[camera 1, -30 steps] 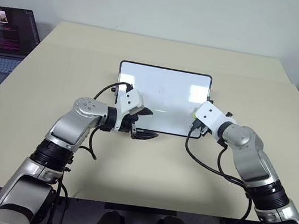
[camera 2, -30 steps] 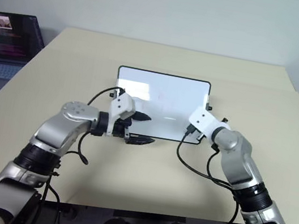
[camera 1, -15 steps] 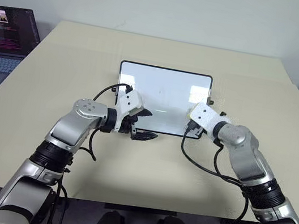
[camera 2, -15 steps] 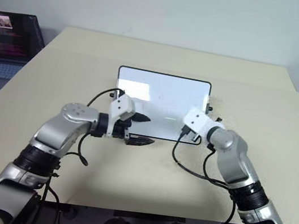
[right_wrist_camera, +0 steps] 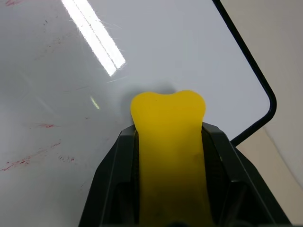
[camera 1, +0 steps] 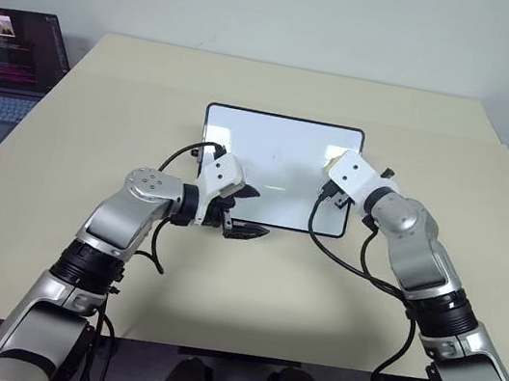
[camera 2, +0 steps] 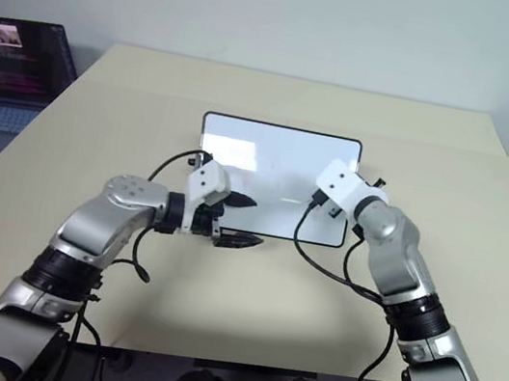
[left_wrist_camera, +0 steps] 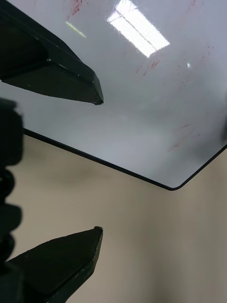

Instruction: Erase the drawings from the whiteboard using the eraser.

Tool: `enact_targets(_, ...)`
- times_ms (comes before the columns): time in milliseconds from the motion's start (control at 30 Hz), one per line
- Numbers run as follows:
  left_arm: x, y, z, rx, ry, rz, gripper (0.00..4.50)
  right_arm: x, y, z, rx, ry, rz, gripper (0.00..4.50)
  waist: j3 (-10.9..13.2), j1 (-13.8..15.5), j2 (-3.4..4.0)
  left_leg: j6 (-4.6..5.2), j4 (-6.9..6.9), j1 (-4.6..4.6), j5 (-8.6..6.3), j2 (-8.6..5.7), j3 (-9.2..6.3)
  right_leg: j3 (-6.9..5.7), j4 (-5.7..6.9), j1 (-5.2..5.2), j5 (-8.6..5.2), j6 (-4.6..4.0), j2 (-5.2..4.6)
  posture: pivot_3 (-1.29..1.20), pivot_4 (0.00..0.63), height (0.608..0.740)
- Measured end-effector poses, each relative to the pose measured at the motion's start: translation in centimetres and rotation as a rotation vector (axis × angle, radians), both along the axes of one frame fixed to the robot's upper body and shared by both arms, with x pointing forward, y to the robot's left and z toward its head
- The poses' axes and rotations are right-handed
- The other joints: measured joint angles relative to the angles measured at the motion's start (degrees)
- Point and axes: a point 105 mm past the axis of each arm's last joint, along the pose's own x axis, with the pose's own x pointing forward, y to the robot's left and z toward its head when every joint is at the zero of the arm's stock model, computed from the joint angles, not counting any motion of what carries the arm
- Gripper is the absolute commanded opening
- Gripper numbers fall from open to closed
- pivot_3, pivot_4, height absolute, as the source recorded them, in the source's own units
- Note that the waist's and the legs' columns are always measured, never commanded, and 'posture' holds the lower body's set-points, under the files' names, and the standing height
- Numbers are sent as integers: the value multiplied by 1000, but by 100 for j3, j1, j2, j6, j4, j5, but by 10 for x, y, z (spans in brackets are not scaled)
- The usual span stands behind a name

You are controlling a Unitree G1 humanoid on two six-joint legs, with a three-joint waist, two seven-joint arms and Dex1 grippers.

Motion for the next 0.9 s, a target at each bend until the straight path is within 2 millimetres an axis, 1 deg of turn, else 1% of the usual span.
enact_targets(167,0,0,0,0,-2,-1,4500,-18,2,-25,-31,132,62,1353,0,-11,0,1,0,6,0,0,-2,-1,6,1,0,1,3,0,150,740)
enact_targets(267,0,0,1,0,-2,-1,4500,-22,5,-31,-26,157,76,1353,0,-15,0,1,1,8,0,0,0,1,7,2,-1,3,7,0,150,740)
enact_targets(367,0,0,1,0,-3,-1,4500,-20,8,-27,10,136,62,1353,0,-14,0,0,2,7,1,0,-1,0,8,1,-1,2,8,0,150,740)
enact_targets(433,0,-1,1,-4,-3,-2,4500,-19,5,-24,58,134,42,1353,0,-4,0,0,1,2,1,2,-3,-1,5,-1,-1,1,7,0,150,740)
enact_targets(533,0,-5,5,-44,-7,-4,4500,-30,2,-19,209,167,19,1353,1,12,1,0,-1,-10,0,2,-7,-5,1,-6,-1,1,3,0,150,740)
enact_targets(600,1,-7,8,-65,-12,-1,4500,-41,8,-13,291,189,42,1353,2,17,1,-2,-2,-13,-2,0,-8,-4,-2,-7,-5,4,0,0,150,740)
enact_targets(667,0,-14,13,-97,-9,-17,4500,-52,9,-2,417,198,44,1353,2,21,1,-4,-5,-17,-4,0,-11,-8,-4,-7,-8,5,-4,0,150,740)
enact_targets(733,-1,-21,19,-118,-19,-40,4500,-62,5,7,532,199,30,1353,2,38,0,-4,-4,-19,-4,-1,-16,-12,-5,-7,-9,6,-6,0,150,740)
enact_targets(767,-2,-27,24,-134,-29,-59,4500,-70,-1,11,596,196,12,1353,2,57,1,-5,-5,-18,-4,-3,-17,-13,-5,-7,-10,6,-6,0,150,740)
enact_targets(800,-3,-29,28,-137,-40,-71,4500,-74,-5,12,622,197,-2,1353,2,59,1,-5,-3,-17,-5,-4,-14,-10,-4,-7,-10,6,-6,0,150,740)
enact_targets(833,-4,-34,32,-139,-50,-93,4500,-80,-15,11,655,195,-42,1353,2,63,1,-5,-3,-15,-4,-7,-13,-11,-3,-4,-10,7,-8,0,150,740)
enact_targets(867,-5,-38,35,-143,-60,-115,4500,-85,-27,7,697,202,-92,1353,2,76,0,-5,-3,-12,-4,-8,-12,-11,-3,-2,-10,7,-8,0,150,740)
enact_targets(900,-5,-39,36,-143,-64,-123,4500,-89,-35,2,724,213,-131,1353,2,74,1,-5,-3,-9,-4,-8,-9,-7,-2,-2,-10,7,-8,0,150,740)
